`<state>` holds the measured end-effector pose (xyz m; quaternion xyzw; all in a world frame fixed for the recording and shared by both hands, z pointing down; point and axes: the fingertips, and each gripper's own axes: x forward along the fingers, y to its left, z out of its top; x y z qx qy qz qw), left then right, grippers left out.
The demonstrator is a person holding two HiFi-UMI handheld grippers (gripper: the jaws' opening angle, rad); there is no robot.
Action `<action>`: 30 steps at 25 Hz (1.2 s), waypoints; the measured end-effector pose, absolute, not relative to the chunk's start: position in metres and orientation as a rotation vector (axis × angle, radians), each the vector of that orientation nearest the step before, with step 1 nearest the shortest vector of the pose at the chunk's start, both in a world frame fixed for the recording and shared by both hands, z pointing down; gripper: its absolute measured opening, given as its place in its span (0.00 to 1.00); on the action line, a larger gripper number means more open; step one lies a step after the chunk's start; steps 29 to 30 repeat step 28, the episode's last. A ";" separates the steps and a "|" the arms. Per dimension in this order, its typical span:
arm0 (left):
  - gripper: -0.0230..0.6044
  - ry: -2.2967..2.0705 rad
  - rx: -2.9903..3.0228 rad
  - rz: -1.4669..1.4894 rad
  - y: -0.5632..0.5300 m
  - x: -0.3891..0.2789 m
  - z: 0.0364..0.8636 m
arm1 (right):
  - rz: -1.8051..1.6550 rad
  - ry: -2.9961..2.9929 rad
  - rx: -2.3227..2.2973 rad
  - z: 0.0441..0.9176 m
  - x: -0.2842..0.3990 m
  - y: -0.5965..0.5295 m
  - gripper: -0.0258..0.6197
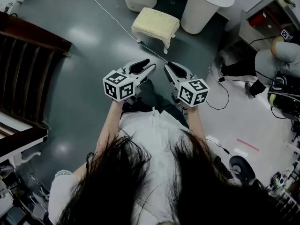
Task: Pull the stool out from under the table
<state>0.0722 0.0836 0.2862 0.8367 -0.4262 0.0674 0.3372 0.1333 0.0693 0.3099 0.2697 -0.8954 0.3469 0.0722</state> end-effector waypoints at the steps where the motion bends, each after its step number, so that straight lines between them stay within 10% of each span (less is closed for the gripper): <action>1: 0.29 -1.110 2.181 0.177 0.084 0.072 0.286 | 1.034 -2.690 0.812 0.310 0.133 0.069 0.16; 30: 0.29 -1.145 2.197 0.197 0.071 0.069 0.275 | 1.000 -2.718 0.849 0.302 0.150 0.064 0.15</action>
